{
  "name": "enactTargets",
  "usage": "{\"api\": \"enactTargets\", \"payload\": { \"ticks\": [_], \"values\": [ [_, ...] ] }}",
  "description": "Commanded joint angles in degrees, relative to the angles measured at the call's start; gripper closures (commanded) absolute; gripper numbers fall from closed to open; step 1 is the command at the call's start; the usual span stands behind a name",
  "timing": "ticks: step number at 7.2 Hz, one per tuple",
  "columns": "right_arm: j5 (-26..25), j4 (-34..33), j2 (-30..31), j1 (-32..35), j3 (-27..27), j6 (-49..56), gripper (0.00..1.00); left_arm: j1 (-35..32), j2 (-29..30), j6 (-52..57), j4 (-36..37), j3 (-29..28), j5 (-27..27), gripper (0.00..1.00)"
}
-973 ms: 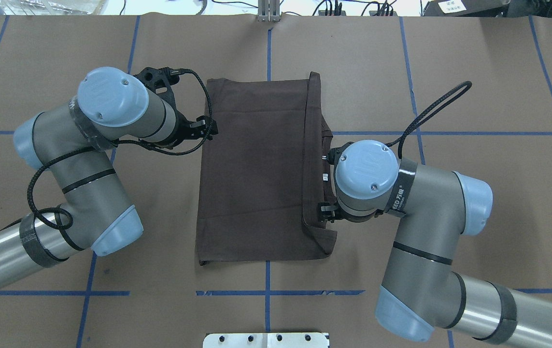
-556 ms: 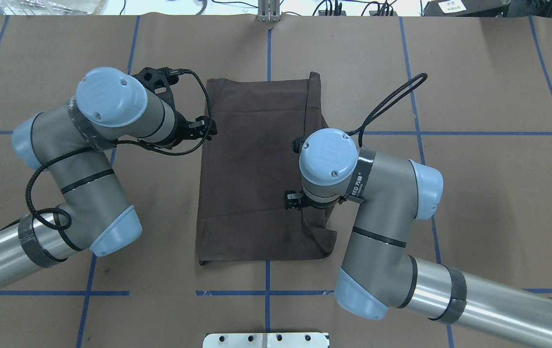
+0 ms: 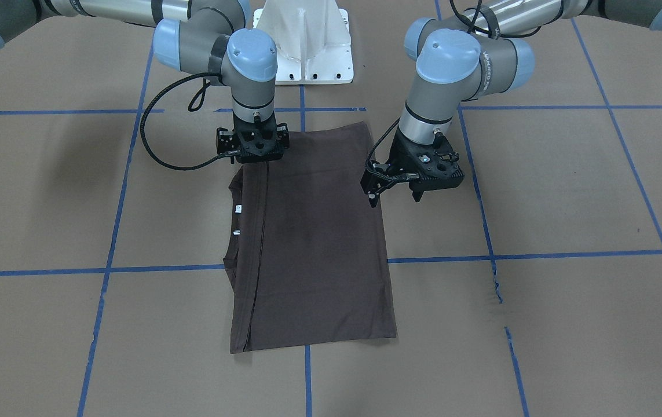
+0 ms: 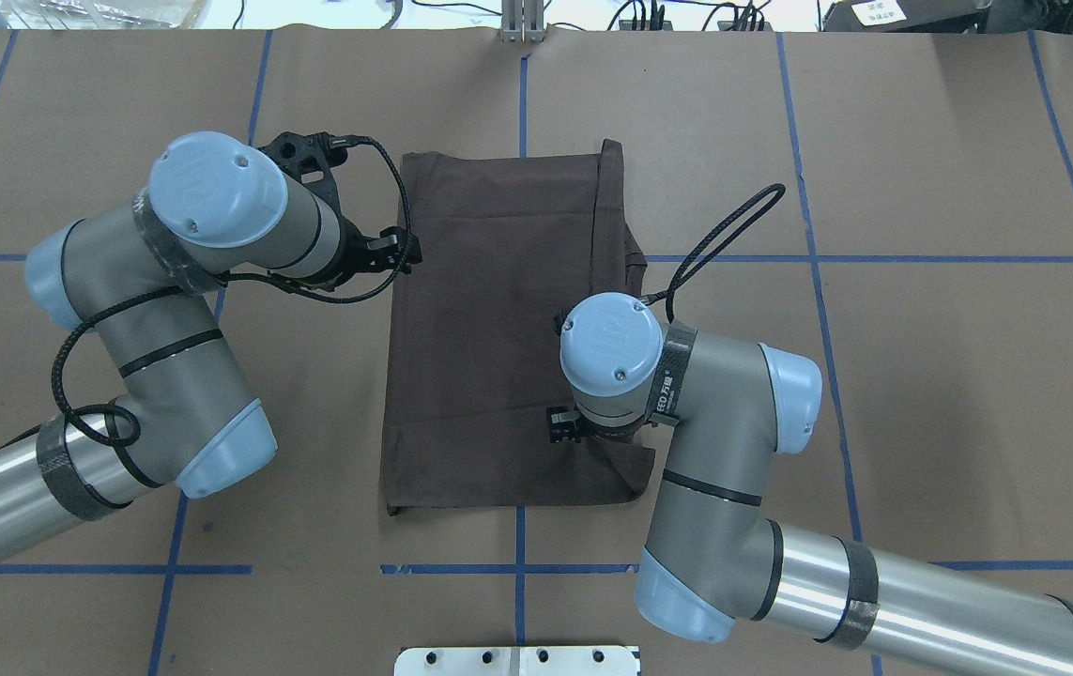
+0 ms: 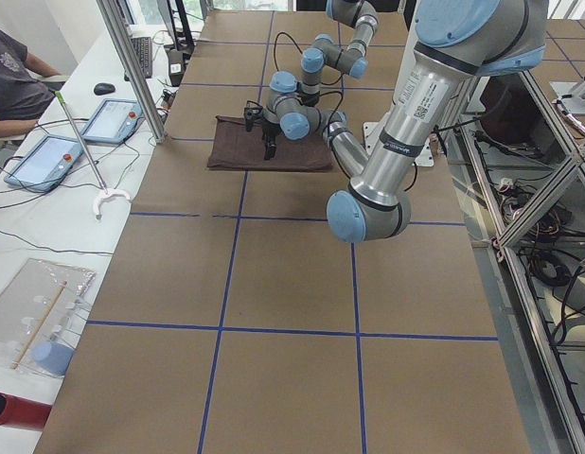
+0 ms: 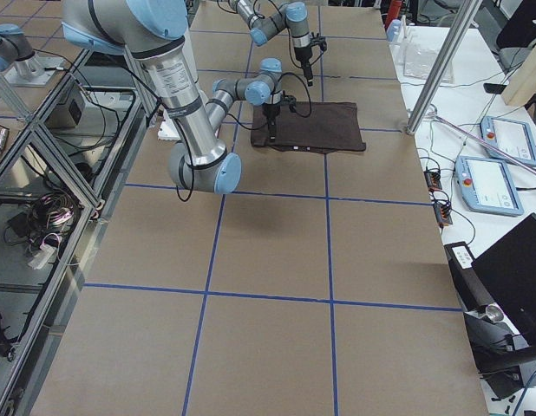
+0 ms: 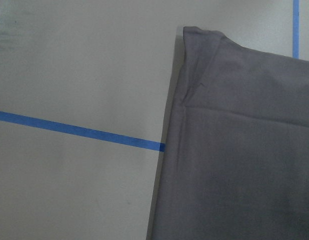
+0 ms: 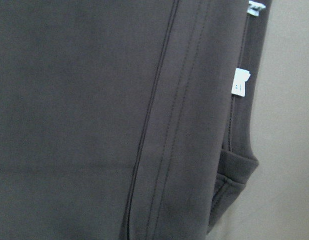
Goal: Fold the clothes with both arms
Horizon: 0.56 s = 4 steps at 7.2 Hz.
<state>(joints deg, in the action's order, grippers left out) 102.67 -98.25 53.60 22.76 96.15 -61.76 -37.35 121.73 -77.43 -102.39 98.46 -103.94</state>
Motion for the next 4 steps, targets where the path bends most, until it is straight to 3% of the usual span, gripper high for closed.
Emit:
{"api": "enactTargets", "payload": {
  "ticks": [1, 4],
  "values": [
    [0.2, -0.4, 0.2, -0.3, -0.8, 0.4, 0.0, 0.0, 0.0, 0.0, 0.0, 0.1, 0.0, 0.0],
    [0.2, -0.4, 1.2, 0.1, -0.7, 0.9, 0.0, 0.0, 0.1, 0.0, 0.0, 0.2, 0.0, 0.0]
  ]
}}
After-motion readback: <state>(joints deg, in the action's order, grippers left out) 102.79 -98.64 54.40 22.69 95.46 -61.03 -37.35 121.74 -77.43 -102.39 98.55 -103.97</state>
